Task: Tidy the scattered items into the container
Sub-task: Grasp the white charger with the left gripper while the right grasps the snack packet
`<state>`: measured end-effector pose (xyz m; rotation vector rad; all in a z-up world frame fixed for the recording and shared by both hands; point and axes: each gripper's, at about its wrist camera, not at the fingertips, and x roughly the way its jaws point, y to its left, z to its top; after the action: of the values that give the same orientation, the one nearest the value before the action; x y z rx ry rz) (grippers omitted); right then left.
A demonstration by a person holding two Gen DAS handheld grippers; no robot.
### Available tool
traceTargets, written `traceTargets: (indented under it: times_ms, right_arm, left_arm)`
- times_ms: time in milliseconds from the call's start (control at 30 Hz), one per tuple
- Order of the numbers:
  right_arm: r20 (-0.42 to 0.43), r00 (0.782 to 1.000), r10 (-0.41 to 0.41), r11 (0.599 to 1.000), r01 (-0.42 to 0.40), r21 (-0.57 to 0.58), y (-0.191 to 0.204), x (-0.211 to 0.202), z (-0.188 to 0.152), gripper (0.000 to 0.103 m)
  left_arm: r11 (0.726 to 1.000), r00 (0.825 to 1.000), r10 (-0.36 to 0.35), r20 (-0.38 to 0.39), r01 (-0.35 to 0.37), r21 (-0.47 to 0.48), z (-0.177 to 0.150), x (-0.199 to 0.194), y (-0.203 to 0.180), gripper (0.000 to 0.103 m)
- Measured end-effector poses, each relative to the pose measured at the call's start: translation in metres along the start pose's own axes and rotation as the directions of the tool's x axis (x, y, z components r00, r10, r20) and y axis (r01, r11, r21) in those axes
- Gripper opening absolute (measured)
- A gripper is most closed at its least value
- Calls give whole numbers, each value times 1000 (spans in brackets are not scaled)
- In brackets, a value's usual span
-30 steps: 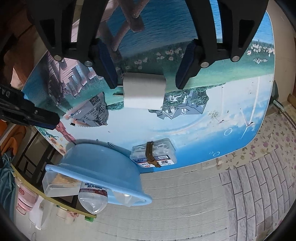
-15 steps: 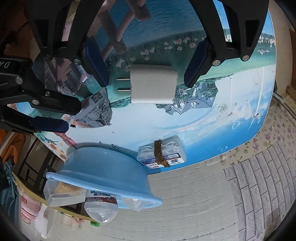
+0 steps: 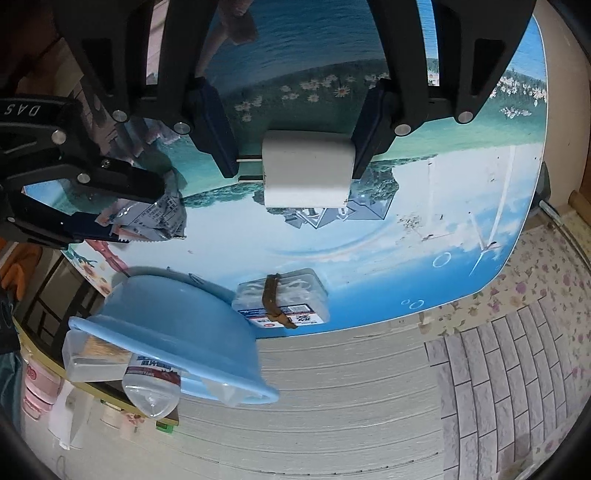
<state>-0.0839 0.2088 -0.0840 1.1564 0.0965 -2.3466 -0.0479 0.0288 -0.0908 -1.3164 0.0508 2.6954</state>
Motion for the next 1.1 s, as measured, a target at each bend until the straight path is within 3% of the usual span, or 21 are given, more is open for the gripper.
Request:
traceTargets:
  times_ms: [433, 667, 1100]
  right_arm:
    - [-44, 998, -45, 997, 42, -64, 10, 19, 0, 56]
    - [-20, 999, -29, 998, 27, -60, 8, 14, -1, 44]
    - [44, 999, -16, 998, 18, -57, 7, -6, 3, 43]
  left_arm:
    - [1000, 1000, 21, 19, -21, 6, -4, 4, 6, 61]
    - [1000, 1000, 19, 24, -19, 5, -4, 3, 5, 59]
    - [1000, 996, -15, 85, 15, 6, 6, -21, -4, 59]
